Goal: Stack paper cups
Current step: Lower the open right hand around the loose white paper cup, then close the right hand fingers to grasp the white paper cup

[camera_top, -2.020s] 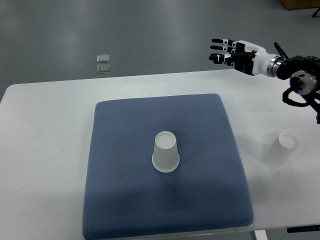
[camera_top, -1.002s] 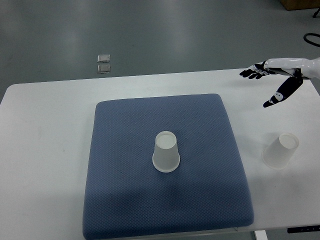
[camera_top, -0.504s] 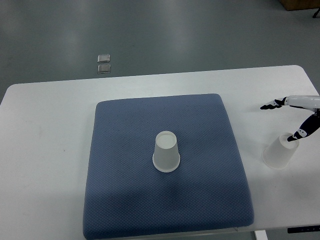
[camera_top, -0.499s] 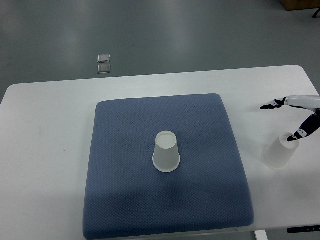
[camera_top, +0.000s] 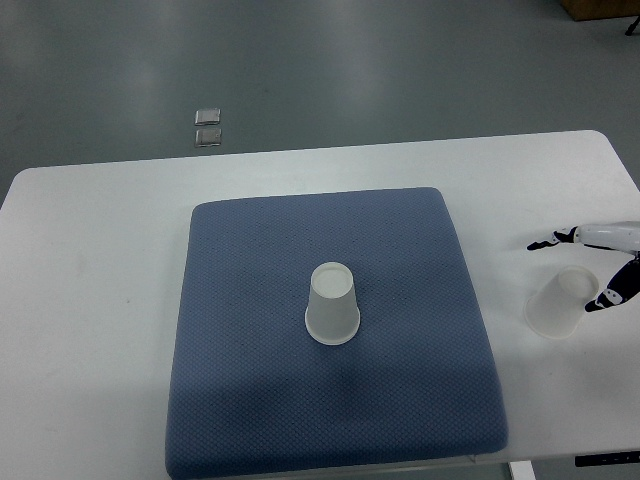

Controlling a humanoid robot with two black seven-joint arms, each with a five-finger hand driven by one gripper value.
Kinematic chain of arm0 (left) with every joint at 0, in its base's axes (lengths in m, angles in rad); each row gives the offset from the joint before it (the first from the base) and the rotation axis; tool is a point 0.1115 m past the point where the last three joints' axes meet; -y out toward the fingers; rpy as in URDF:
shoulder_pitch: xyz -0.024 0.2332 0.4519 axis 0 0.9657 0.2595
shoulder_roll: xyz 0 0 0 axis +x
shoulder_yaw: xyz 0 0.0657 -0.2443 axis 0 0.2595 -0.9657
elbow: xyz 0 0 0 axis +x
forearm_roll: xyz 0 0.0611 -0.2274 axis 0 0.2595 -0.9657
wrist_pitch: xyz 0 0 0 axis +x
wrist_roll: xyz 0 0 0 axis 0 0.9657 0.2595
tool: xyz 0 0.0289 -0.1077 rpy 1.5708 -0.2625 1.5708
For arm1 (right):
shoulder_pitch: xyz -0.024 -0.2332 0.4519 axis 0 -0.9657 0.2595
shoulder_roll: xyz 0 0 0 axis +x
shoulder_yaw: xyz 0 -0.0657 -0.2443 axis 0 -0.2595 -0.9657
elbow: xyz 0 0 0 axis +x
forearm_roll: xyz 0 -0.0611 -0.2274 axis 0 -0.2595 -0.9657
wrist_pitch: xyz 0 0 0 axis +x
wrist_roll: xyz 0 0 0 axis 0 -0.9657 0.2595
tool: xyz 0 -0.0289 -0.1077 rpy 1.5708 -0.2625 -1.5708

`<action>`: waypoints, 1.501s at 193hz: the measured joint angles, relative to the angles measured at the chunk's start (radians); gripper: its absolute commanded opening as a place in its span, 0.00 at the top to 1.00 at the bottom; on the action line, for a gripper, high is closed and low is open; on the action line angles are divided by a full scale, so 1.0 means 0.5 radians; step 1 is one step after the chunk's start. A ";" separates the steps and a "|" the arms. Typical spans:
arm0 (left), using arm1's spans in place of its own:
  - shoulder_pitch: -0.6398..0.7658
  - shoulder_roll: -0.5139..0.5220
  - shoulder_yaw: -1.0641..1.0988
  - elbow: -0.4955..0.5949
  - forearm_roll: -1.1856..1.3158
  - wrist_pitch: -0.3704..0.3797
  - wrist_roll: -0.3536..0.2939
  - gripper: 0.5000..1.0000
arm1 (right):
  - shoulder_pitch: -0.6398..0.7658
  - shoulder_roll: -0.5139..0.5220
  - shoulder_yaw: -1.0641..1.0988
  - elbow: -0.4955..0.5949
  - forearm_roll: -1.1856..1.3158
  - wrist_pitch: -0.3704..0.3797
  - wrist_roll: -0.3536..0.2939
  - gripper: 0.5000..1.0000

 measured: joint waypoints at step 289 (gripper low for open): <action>0.000 0.000 0.000 0.000 0.000 0.000 0.000 0.00 | -0.092 0.108 0.033 -0.129 -0.154 -0.223 -0.001 0.90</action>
